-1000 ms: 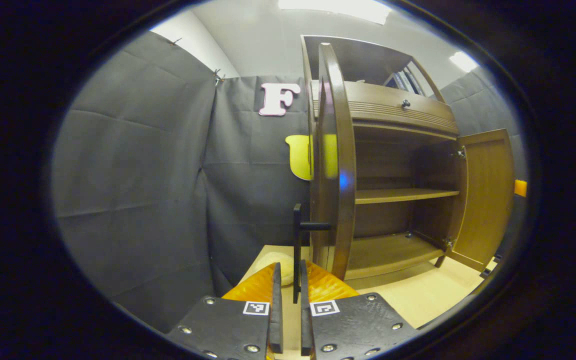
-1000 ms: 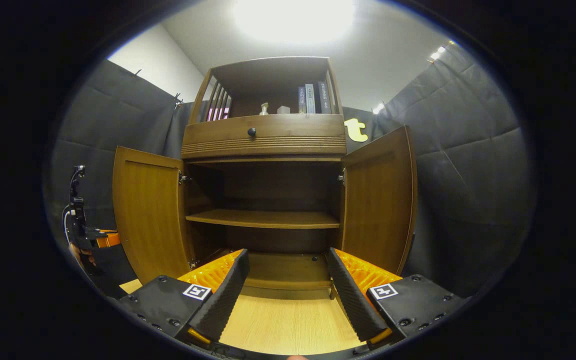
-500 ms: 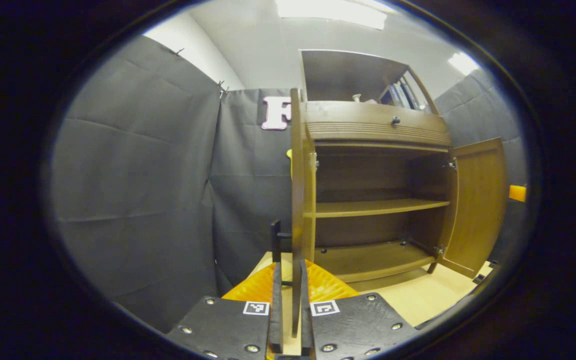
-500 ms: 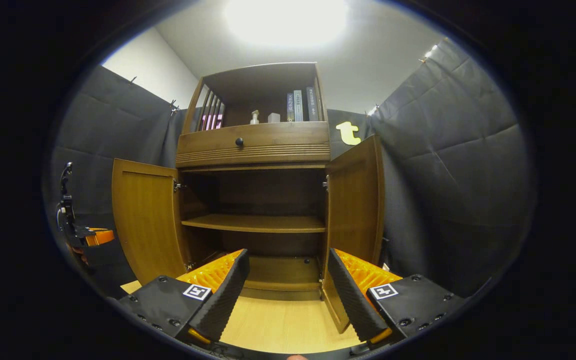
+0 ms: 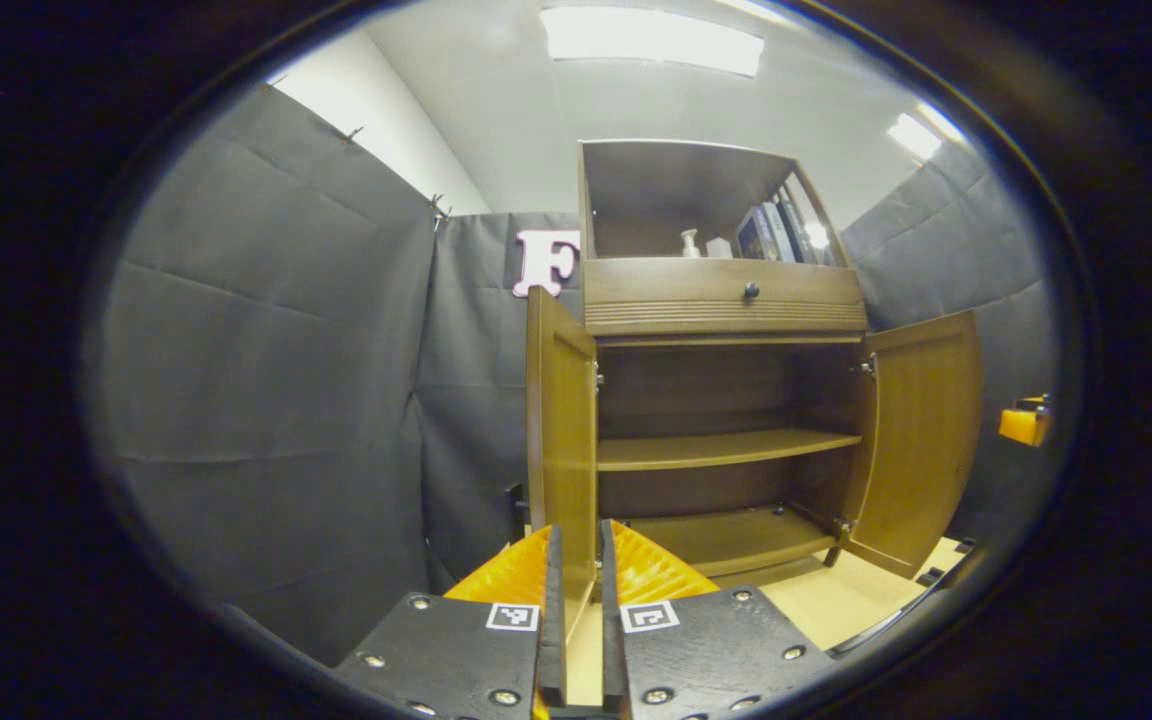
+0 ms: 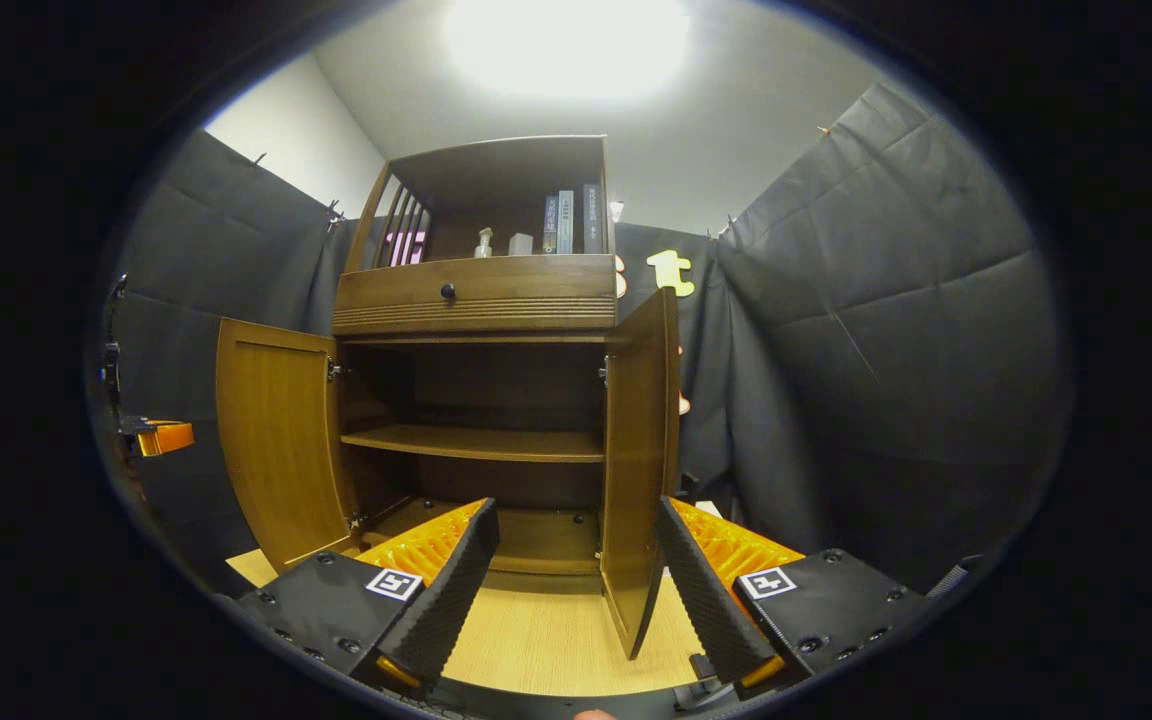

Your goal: Open the right door of the double-door shoe cabinet with the right hand, and open the left door with the left hand.

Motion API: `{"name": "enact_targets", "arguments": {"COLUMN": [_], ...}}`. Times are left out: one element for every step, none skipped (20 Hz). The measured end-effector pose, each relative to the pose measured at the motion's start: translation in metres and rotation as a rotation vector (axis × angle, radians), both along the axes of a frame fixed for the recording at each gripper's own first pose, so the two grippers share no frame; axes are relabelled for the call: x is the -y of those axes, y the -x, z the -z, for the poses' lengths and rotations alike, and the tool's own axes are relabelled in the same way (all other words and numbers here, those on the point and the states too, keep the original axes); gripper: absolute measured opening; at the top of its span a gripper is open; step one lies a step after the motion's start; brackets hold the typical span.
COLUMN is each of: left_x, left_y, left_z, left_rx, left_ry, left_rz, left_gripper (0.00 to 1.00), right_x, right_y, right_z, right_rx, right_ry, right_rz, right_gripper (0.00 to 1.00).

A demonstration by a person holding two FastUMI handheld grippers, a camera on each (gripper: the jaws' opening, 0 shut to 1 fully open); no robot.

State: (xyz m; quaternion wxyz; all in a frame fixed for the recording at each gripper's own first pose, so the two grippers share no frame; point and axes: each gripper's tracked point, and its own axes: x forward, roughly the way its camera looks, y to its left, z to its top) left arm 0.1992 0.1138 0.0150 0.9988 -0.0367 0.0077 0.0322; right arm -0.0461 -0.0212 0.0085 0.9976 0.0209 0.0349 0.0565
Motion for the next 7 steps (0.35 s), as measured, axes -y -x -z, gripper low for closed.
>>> {"name": "enact_targets", "arguments": {"left_x": [0.000, 0.000, 0.001, -0.001, -0.002, -0.004, -0.003], "left_y": [0.001, 0.001, 0.000, 0.001, 0.002, 0.004, 0.004], "left_z": [-0.001, -0.002, -0.002, -0.003, -0.002, -0.003, -0.003], "left_rx": [0.001, -0.002, -0.003, -0.008, -0.008, -0.006, -0.003], "left_ry": [-0.003, -0.007, -0.010, -0.015, -0.015, -0.014, -0.012], "left_rz": [-0.005, -0.005, -0.009, -0.015, -0.021, -0.027, -0.029], "left_gripper": [0.17, 0.15, 0.12, 0.15, 0.12, 0.17, 0.17], "right_x": [0.004, 0.007, 0.009, 0.012, 0.015, 0.016, 0.017], "right_y": [0.002, 0.005, 0.007, 0.008, 0.010, 0.011, 0.012], "right_z": [-0.001, -0.003, -0.005, -0.006, -0.009, -0.011, -0.012], "right_rx": [0.003, 0.007, 0.011, 0.016, 0.021, 0.026, 0.030], "right_ry": [-0.001, -0.001, 0.000, 0.001, -0.002, -0.006, -0.009], "right_rz": [0.006, 0.011, 0.015, 0.019, 0.022, 0.023, 0.027], "right_gripper": [0.99, 0.99, 0.99, 1.00, 0.99, 0.99, 0.99]}}
